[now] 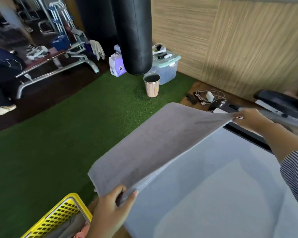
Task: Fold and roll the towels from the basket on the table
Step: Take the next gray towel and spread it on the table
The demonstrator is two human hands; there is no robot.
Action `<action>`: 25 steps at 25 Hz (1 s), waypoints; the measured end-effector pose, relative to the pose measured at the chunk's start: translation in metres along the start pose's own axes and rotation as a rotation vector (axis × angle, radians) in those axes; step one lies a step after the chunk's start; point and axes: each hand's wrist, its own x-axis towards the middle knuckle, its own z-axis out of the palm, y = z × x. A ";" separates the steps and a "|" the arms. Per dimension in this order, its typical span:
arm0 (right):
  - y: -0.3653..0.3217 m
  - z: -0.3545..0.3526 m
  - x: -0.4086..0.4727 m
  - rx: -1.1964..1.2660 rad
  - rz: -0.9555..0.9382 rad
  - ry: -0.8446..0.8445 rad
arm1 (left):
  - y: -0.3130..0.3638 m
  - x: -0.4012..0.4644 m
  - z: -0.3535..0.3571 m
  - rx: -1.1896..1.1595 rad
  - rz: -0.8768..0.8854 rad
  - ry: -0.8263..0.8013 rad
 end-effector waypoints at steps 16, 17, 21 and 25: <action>0.147 -0.032 -0.192 -0.006 0.022 0.038 | 0.048 -0.223 0.098 0.028 0.123 0.142; 0.162 -0.037 -0.200 -0.014 0.007 0.042 | 0.056 -0.236 0.110 0.036 0.123 0.150; 0.222 -0.061 -0.246 -0.044 -0.092 0.061 | 0.101 -0.302 0.166 0.049 0.117 0.182; 0.276 -0.072 -0.290 -0.160 -0.124 -0.002 | 0.133 -0.355 0.211 0.079 0.084 0.165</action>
